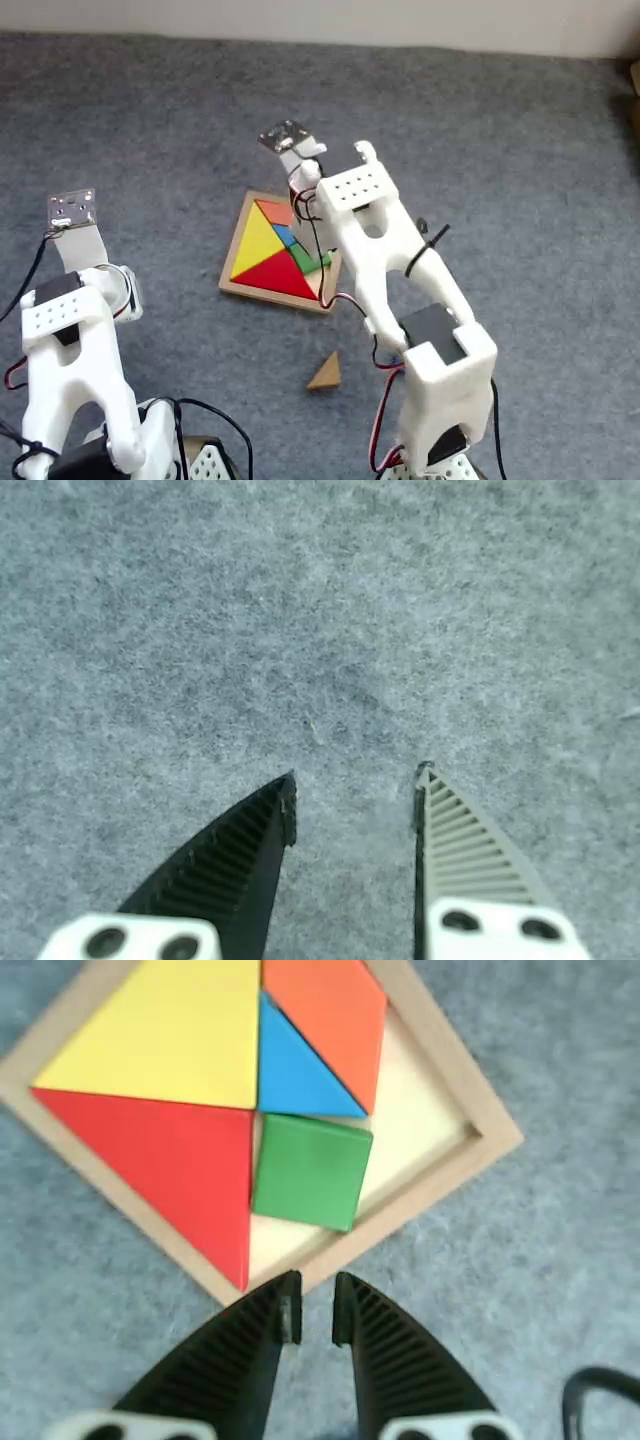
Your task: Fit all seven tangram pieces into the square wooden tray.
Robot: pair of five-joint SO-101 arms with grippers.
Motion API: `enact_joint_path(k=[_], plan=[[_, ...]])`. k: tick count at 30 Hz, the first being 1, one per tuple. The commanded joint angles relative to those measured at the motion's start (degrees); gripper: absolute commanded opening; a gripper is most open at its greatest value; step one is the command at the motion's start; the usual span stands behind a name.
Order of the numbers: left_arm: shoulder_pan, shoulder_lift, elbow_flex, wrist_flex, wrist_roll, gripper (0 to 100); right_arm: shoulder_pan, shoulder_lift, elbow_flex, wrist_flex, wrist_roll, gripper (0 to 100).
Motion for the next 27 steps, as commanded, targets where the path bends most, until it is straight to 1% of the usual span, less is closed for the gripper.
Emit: enact_joint_path(k=[1, 4, 6, 11, 14, 16, 21, 24, 27], plan=[[1.19, -1.71, -0.31, -0.79, -0.35, 19, 0.66, -7.43, 0.04, 3.82, -0.26, 6.3], [1.1, -1.71, -0.31, -0.79, -0.35, 20, -0.13, -12.26, 6.9, 3.82, -0.18, 6.3], [1.1, -1.71, -0.31, -0.79, -0.35, 20, -0.84, -16.84, 13.58, 1.8, -0.18, 6.3], [1.1, -1.71, -0.31, -0.79, -0.35, 20, -1.19, -32.22, 32.92, -7.69, -0.18, 6.6], [1.19, -1.71, -0.31, -0.79, -0.35, 20, -1.98, -40.13, 42.51, -11.65, -0.18, 6.8], [1.19, -1.71, -0.31, -0.79, -0.35, 20, -4.09, -44.0, 47.52, -12.44, -0.44, 9.4], [1.36, -1.71, -0.31, -0.79, -0.18, 20, -13.14, -46.64, 55.87, -12.79, -0.62, 24.2], [1.36, -1.71, -0.31, -0.79, -0.18, 20, -16.66, -46.64, 57.8, -12.79, -1.14, 25.1], [1.36, -1.71, -0.31, -0.79, -0.18, 20, -19.03, -46.64, 58.07, -14.9, -6.07, 25.1]])
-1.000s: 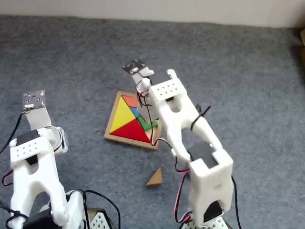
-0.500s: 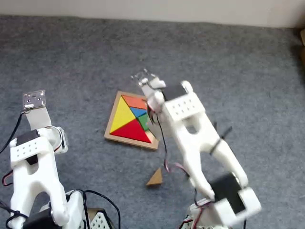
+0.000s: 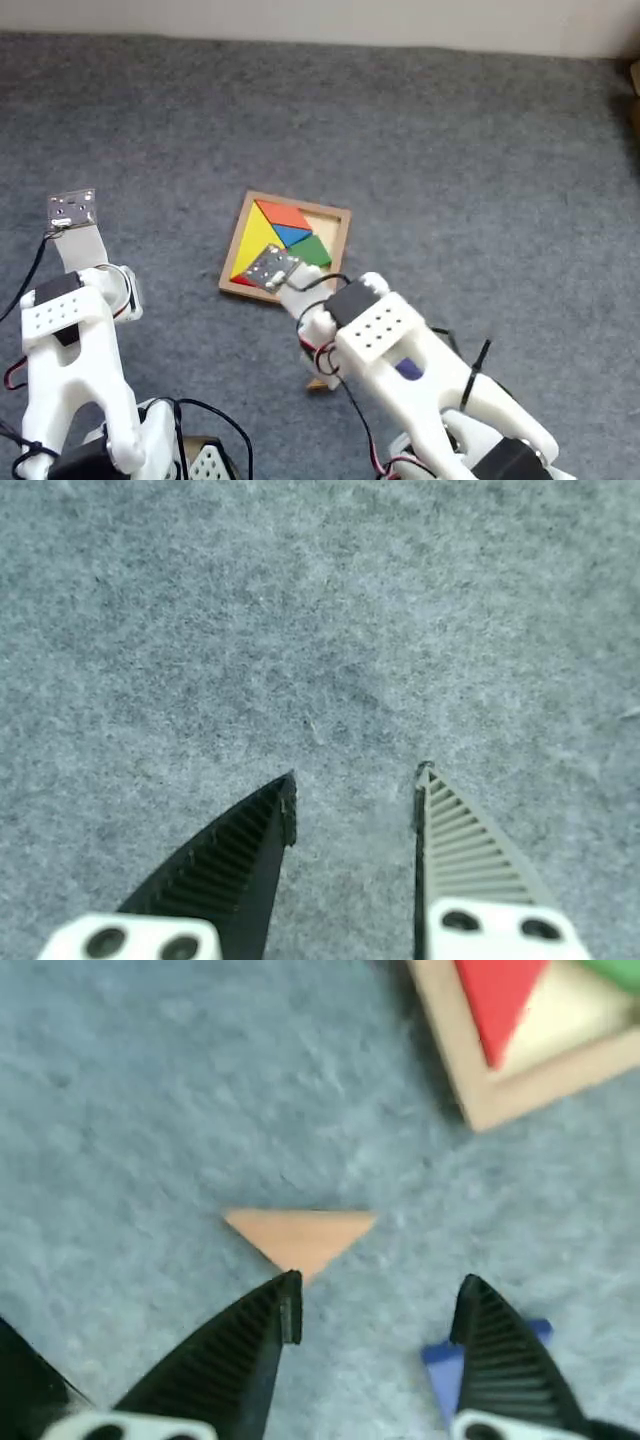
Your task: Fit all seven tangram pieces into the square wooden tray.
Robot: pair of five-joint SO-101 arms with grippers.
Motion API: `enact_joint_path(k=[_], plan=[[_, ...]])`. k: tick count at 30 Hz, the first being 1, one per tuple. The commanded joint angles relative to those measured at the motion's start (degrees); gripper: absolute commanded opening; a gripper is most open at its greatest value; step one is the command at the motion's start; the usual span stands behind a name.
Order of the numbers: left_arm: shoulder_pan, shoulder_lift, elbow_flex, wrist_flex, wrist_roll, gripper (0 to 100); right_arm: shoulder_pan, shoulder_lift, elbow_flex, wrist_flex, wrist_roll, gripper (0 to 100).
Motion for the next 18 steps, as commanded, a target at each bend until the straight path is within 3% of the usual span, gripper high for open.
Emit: enact_joint_path(k=[1, 10, 18], plan=[[1.36, -1.71, -0.31, -0.79, -0.18, 20, -3.21, -2.33, -0.04, -3.56, -5.19, 25.1], [1.45, -1.71, -0.31, -0.79, -0.09, 20, -4.7, -0.66, 4.79, -10.86, -20.22, 25.1], [1.45, -1.71, -0.31, -0.88, -0.09, 20, -4.62, 17.01, 1.01, -10.68, -28.84, 25.1]])
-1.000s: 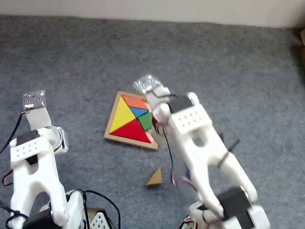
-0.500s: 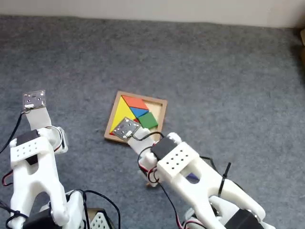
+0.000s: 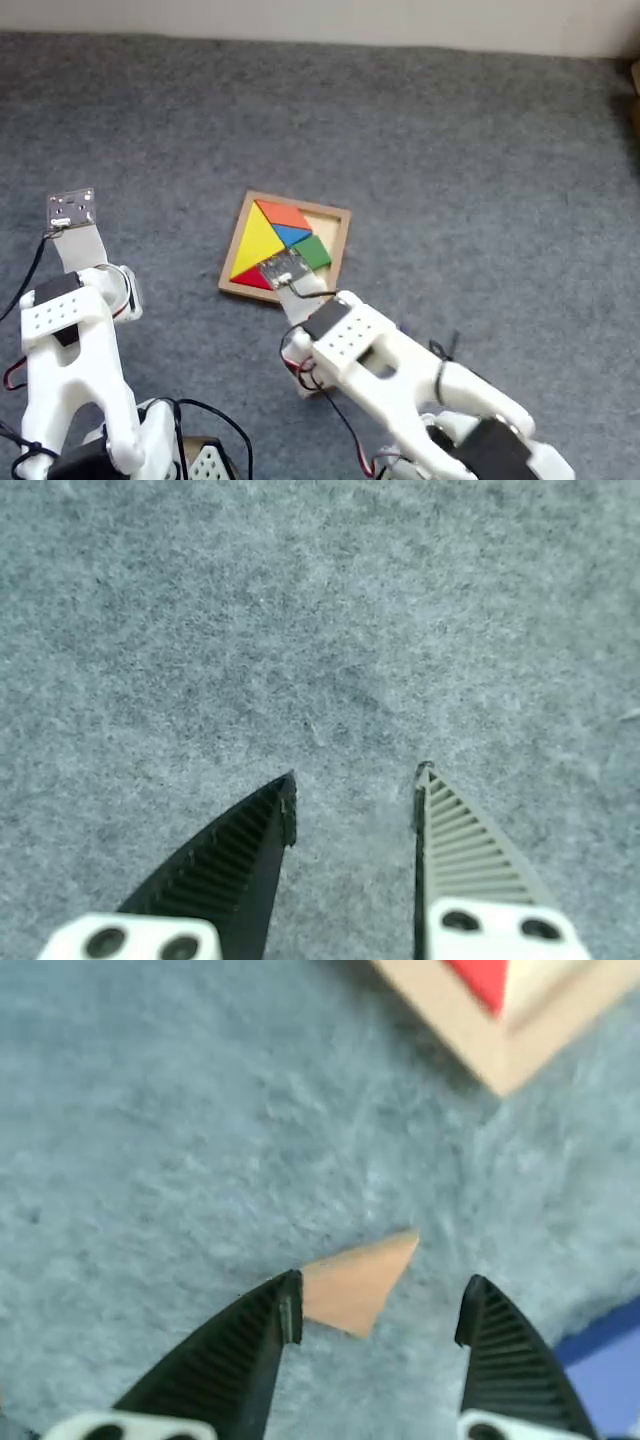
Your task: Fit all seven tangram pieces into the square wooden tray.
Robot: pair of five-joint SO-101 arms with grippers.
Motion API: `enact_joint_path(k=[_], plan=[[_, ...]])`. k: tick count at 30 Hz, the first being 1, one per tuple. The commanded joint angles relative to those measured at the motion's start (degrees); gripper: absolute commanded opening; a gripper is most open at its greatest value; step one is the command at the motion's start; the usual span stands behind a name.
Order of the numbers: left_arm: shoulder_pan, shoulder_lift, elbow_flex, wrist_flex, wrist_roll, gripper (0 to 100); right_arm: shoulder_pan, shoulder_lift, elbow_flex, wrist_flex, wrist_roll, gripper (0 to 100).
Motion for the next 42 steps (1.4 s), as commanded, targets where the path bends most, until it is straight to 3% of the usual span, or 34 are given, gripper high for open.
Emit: enact_joint_path(k=[1, 11, 15, 19, 29, 34, 42], plan=[[1.45, -1.71, -0.31, -0.79, -0.09, 20, -0.48, 7.69, -4.26, -0.22, -1.67, 25.1], [1.27, -1.71, -0.31, -0.79, -0.09, 20, -0.13, 7.43, -5.93, 5.14, -1.23, 25.0], [1.27, -1.71, -0.31, -0.79, -0.09, 20, -0.13, 4.26, -2.68, 5.14, 4.31, 24.6], [1.27, -1.71, -0.31, -0.79, -0.09, 20, 0.22, 1.63, -0.92, 5.05, 7.21, 17.0], [1.19, -1.71, -0.31, -0.79, -0.09, 20, 9.19, 3.91, -0.31, 4.7, 16.62, 13.3], [1.19, -1.71, -0.31, -0.79, -0.09, 20, 10.24, 3.91, -0.75, 5.14, 21.8, 5.7], [1.27, -1.71, -0.31, -0.79, -0.09, 20, 14.46, 3.82, -10.68, 7.34, 33.05, 5.5]])
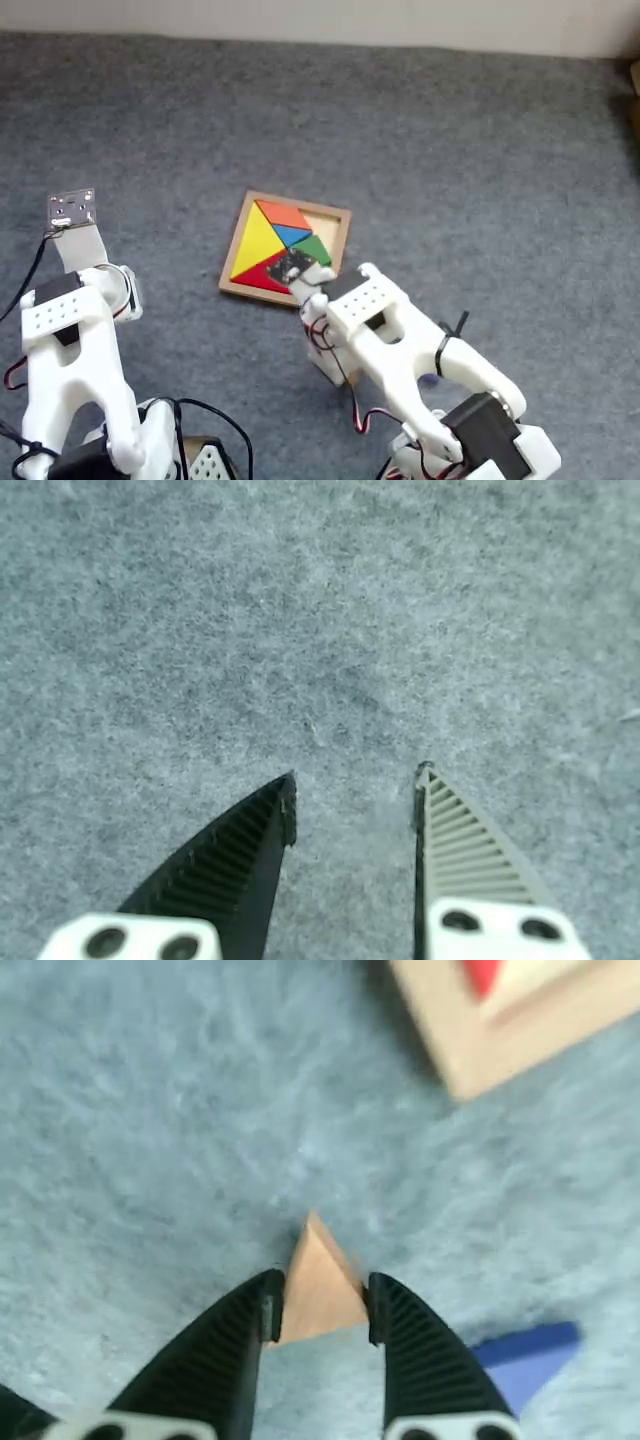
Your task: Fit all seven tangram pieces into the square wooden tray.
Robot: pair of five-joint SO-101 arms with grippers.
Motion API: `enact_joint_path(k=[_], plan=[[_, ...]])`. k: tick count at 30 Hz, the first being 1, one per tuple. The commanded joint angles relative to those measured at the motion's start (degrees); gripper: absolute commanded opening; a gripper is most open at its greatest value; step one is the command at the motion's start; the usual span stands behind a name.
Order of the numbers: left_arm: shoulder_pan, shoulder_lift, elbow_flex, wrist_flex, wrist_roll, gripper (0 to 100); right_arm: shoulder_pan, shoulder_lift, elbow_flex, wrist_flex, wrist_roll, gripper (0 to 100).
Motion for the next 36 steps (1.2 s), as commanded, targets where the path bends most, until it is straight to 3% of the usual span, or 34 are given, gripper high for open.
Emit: enact_joint_path(k=[1, 10, 18, 29, 36], plan=[[1.27, -1.71, -0.31, -0.7, -0.09, 20, 3.47, -0.31, -6.55, 2.77, 6.77, 5.5], [1.36, -1.71, -0.31, -0.7, -0.09, 20, 8.66, 0.4, -16.84, 3.03, 22.68, 5.5], [1.19, -1.71, -0.31, -0.7, -0.18, 20, 8.66, 0.48, -17.98, -11.3, 35.6, 5.5], [1.19, -1.71, 0.13, -0.7, -0.35, 20, 7.78, 0.48, -17.98, -13.76, 57.23, 5.4], [1.19, -1.71, 0.13, -0.7, -0.35, 20, 6.99, 0.48, -12.26, -24.66, 67.34, 5.4]])
